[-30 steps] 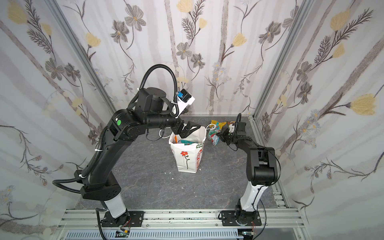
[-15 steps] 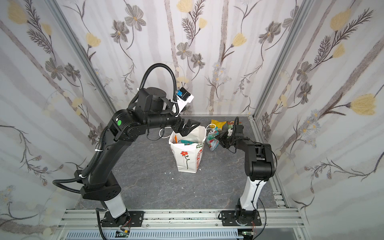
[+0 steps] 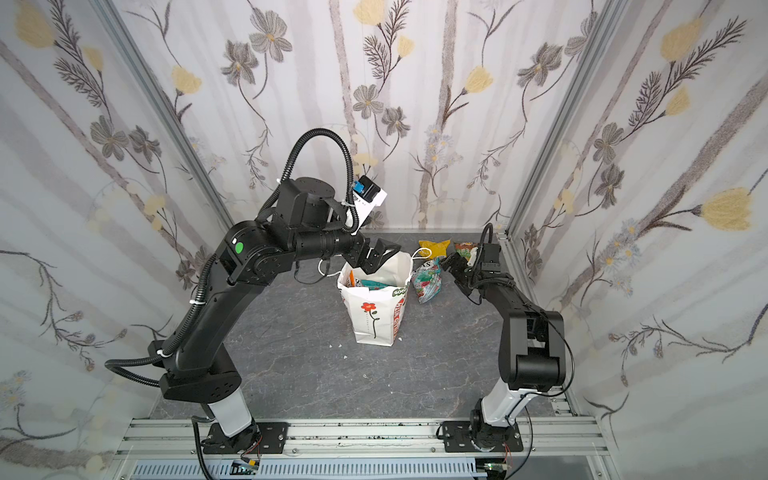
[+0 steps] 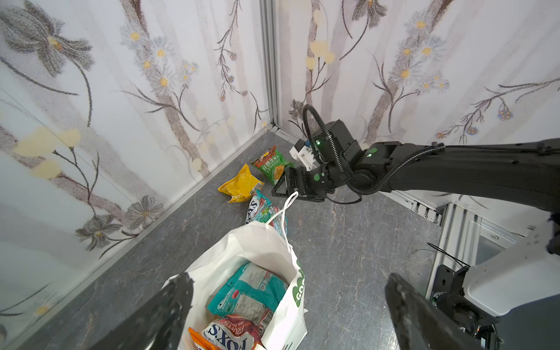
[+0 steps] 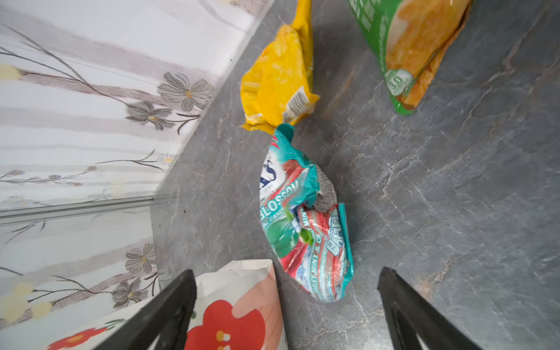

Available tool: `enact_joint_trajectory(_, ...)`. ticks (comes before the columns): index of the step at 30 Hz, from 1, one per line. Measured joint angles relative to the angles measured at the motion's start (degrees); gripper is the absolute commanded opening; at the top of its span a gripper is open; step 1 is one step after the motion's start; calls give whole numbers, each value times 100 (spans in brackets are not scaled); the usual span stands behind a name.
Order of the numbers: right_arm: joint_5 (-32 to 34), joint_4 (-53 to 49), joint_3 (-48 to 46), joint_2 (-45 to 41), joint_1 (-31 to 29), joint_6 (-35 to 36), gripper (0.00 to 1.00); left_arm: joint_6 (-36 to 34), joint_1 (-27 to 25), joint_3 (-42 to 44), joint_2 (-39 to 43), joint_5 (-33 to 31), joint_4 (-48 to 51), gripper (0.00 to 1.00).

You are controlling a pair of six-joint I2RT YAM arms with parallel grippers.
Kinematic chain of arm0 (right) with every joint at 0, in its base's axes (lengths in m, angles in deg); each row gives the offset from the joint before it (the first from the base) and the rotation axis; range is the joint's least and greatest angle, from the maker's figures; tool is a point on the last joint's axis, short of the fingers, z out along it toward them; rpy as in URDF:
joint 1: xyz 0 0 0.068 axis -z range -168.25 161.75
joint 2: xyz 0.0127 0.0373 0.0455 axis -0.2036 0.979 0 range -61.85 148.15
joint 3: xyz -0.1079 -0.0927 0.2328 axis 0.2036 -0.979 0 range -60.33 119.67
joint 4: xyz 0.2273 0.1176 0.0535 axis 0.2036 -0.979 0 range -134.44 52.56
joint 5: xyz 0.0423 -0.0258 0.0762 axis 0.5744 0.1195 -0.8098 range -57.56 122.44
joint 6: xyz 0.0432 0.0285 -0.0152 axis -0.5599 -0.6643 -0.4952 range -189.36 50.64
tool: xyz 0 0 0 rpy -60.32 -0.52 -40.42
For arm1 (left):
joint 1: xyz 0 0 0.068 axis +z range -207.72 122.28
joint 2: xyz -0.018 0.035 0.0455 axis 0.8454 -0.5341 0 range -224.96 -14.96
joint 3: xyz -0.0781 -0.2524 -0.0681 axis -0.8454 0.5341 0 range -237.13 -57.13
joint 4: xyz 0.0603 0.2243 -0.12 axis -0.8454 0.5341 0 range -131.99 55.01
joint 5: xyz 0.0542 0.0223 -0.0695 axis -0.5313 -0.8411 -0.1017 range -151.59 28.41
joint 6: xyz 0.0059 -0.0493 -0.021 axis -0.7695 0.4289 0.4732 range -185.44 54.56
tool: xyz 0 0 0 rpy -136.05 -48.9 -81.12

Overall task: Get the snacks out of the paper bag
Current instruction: 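Open the right gripper to drop the teal bag beside the yellow packet, then reach the left gripper into the bag while the right arm draws back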

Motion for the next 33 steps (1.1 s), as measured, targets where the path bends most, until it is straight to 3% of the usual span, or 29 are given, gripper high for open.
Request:
enact_joint_trajectory(9,-149,-651,660,-1945,22,492,99,857,-4,74,-136,-892,299,100)
enact_joint_trajectory(16,-446,-1272,1084,-3130,-111,632,100,1930,35,85,-485,-1147,660,97)
enact_joint_trajectory(24,-1104,-1722,1797,-3646,-669,586,99,2905,240,-26,-1185,-1021,1117,75)
enact_joint_trajectory(29,-1408,-1926,1805,-3845,-901,481,99,3180,420,-44,-1609,-785,1248,66)
enact_joint_trajectory(33,-1480,-2087,1705,-3947,-918,481,99,3180,444,-44,-1873,-656,1305,65)
